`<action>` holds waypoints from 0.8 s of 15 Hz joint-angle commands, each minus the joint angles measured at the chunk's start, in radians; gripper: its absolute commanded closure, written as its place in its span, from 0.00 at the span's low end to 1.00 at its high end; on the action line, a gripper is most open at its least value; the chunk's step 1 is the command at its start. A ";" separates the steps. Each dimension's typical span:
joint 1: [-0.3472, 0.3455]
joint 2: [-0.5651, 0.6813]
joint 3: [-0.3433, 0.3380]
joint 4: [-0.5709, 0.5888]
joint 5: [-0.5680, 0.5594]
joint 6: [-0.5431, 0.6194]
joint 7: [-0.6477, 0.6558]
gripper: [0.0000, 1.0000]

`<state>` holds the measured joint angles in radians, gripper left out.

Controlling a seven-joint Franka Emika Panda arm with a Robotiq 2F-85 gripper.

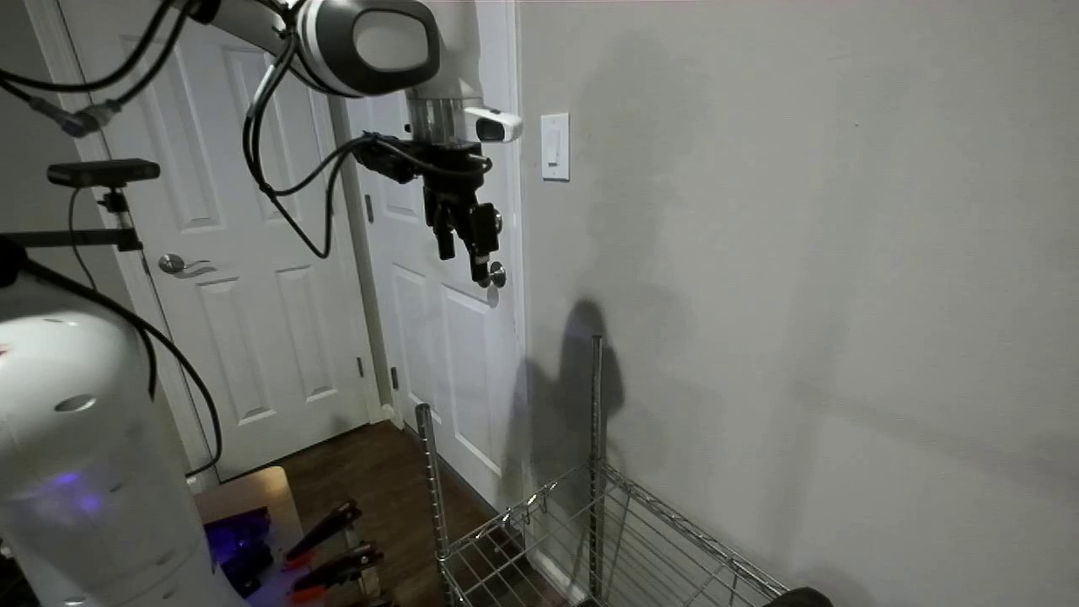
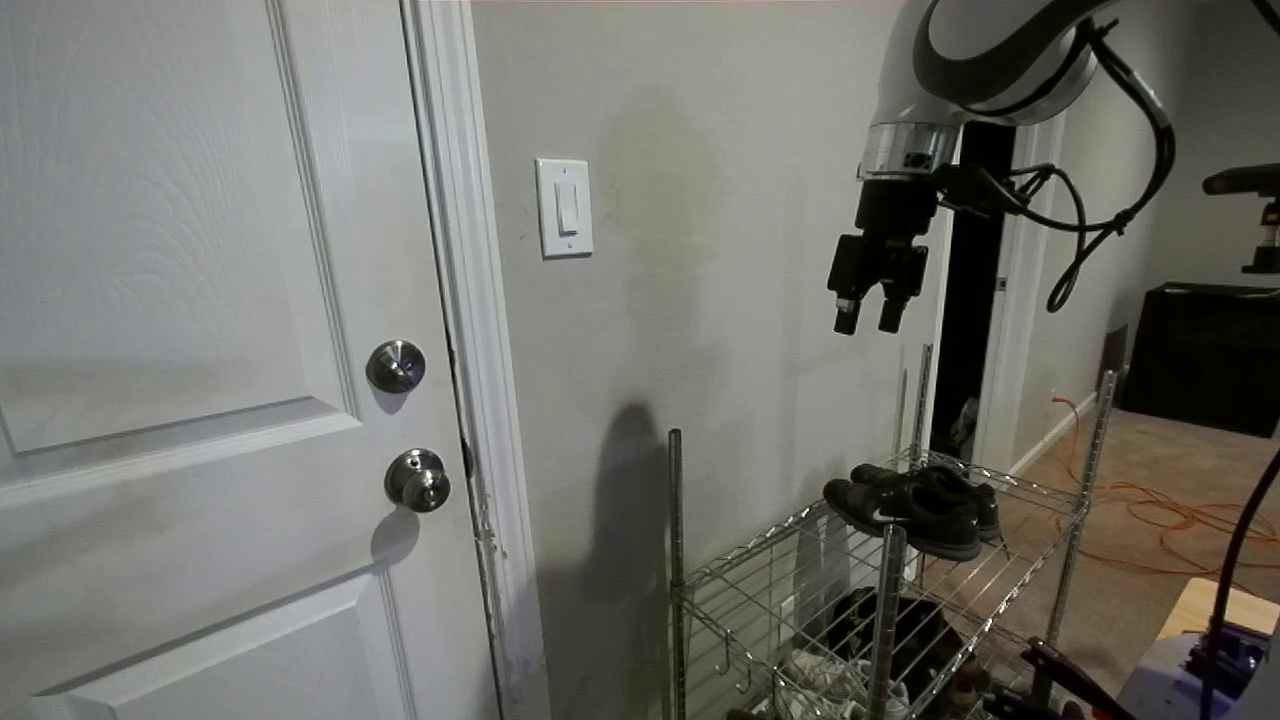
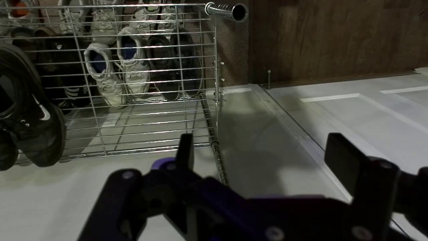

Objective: Switch off the light

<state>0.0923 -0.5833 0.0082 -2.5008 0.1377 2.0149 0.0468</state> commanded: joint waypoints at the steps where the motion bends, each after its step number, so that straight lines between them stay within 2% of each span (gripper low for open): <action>1: -0.004 0.001 0.020 -0.001 0.008 0.000 -0.009 0.00; 5: 0.029 0.026 0.063 0.014 0.013 0.005 -0.011 0.00; 12: 0.098 0.049 0.211 0.078 -0.071 0.075 0.006 0.00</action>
<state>0.1758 -0.5609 0.1710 -2.4637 0.1169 2.0574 0.0468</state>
